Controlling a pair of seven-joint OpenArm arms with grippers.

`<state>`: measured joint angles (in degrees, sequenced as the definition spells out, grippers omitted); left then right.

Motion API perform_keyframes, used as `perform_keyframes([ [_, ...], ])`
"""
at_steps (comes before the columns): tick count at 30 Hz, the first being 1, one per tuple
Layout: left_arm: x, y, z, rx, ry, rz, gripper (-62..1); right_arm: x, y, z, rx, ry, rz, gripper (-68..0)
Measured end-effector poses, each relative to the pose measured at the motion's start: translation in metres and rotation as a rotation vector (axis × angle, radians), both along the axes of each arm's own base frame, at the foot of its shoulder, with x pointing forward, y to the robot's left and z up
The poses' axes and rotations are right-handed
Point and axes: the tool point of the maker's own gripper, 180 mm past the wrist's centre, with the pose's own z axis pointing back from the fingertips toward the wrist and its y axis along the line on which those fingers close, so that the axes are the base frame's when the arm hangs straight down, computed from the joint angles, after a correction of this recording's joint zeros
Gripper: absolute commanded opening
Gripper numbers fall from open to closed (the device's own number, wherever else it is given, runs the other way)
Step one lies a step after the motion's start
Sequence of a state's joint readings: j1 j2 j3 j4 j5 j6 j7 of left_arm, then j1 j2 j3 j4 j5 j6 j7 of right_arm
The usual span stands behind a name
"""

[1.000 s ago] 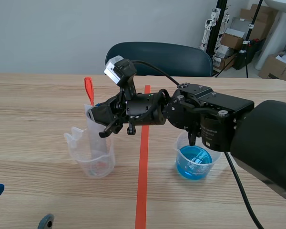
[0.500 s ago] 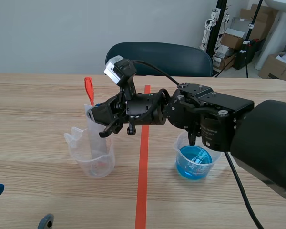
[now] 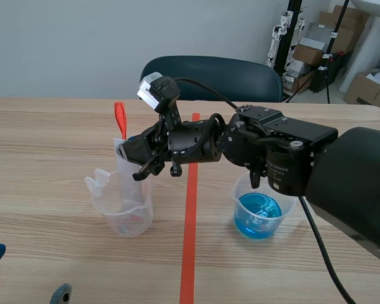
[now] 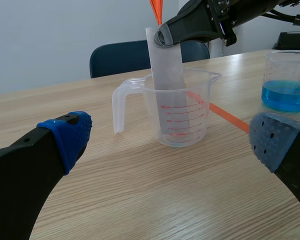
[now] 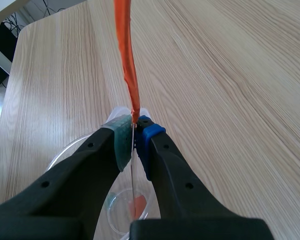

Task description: Do the redox reaction experiment. lift the metal plate out of the left beaker

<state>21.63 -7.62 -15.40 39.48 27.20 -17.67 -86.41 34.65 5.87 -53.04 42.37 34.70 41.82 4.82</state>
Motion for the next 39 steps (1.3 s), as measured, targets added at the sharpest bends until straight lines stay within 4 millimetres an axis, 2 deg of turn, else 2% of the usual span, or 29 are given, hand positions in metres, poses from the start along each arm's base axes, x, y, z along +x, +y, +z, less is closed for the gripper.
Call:
perform_keyframes([
  [6, 0.0, 0.0, 0.0, 0.0, 0.0, 0.0, 1.4, -0.004, 0.004, 0.008, -0.015, -0.031, 0.03, -66.9],
  [12, 0.0, 0.0, 0.0, 0.0, 0.0, 0.0, 1.4, -0.008, 0.005, 0.03, -0.02, -0.101, 0.074, -66.9],
  [20, 0.0, 0.0, 0.0, 0.0, 0.0, 0.0, 1.4, -0.017, 0.013, 0.056, 0.03, -0.092, 0.107, -66.9],
  [25, 0.0, 0.0, 0.0, 0.0, 0.0, 0.0, 1.4, -0.023, 0.008, 0.067, 0.021, -0.105, 0.129, -66.9],
  [32, 0.0, 0.0, 0.0, 0.0, 0.0, 0.0, 1.4, -0.036, 0.002, 0.104, 0.076, -0.179, 0.172, -66.9],
  [39, 0.0, 0.0, 0.0, 0.0, 0.0, 0.0, 1.4, -0.05, -0.008, 0.126, 0.087, -0.251, 0.209, -66.9],
])
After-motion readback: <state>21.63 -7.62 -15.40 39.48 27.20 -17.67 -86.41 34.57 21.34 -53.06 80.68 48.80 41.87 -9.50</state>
